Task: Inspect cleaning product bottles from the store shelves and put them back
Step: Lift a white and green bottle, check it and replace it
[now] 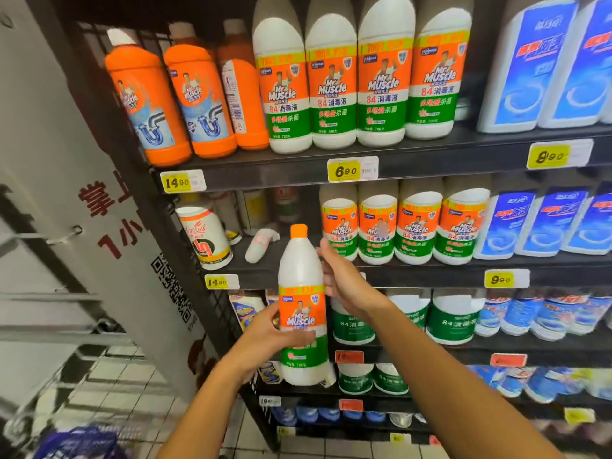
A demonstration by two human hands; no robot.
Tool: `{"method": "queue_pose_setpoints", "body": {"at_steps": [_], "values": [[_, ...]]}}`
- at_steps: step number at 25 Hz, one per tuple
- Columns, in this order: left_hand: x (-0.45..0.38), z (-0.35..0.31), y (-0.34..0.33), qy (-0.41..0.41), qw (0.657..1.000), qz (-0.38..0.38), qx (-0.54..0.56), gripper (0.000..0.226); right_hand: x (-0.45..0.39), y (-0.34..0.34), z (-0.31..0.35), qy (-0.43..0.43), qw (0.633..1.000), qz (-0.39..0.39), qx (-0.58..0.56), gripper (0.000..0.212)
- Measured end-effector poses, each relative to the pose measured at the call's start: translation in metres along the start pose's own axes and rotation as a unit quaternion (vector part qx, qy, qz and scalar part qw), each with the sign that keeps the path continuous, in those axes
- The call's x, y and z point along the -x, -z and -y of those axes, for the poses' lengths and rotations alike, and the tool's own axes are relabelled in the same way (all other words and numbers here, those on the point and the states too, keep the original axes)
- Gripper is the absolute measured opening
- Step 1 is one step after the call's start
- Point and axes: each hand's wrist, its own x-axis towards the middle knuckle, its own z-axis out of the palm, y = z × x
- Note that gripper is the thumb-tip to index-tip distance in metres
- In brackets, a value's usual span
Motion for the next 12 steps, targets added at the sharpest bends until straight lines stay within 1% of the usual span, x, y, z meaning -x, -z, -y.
{"method": "queue_pose_setpoints", "body": {"at_steps": [2, 3, 4, 6, 7, 8, 9, 10, 12], "values": [[0.011, 0.001, -0.009, -0.006, 0.999, 0.034, -0.040, 0.069, 0.003, -0.006, -0.006, -0.009, 0.996, 0.025, -0.084, 0.070], [0.014, 0.002, -0.012, -0.008, 0.998, 0.045, -0.052, 0.069, 0.006, -0.007, -0.008, -0.001, 0.994, 0.031, -0.104, 0.072], [0.017, 0.004, -0.015, -0.010, 0.997, 0.053, -0.054, 0.069, 0.008, -0.008, -0.008, 0.015, 0.994, 0.028, -0.105, 0.071], [0.020, 0.009, -0.018, -0.017, 0.998, 0.056, -0.026, 0.067, 0.013, -0.010, -0.002, 0.052, 0.995, 0.012, -0.083, 0.054], [0.020, 0.011, -0.017, -0.022, 0.998, 0.059, 0.016, 0.063, 0.016, -0.012, 0.003, 0.067, 0.995, 0.010, -0.077, 0.046], [0.021, 0.014, -0.016, -0.023, 0.994, 0.065, 0.082, 0.059, 0.018, -0.015, 0.009, 0.078, 0.994, 0.013, -0.080, 0.043], [0.021, 0.016, -0.015, -0.017, 0.985, 0.075, 0.154, 0.058, 0.021, -0.018, 0.016, 0.082, 0.992, 0.020, -0.089, 0.042], [0.022, 0.017, -0.014, -0.005, 0.974, 0.083, 0.213, 0.064, 0.023, -0.022, 0.023, 0.082, 0.992, 0.026, -0.097, 0.041], [0.024, 0.018, -0.017, 0.024, 0.956, 0.095, 0.276, 0.072, 0.027, -0.032, 0.033, 0.077, 0.993, 0.023, -0.092, 0.044]]}}
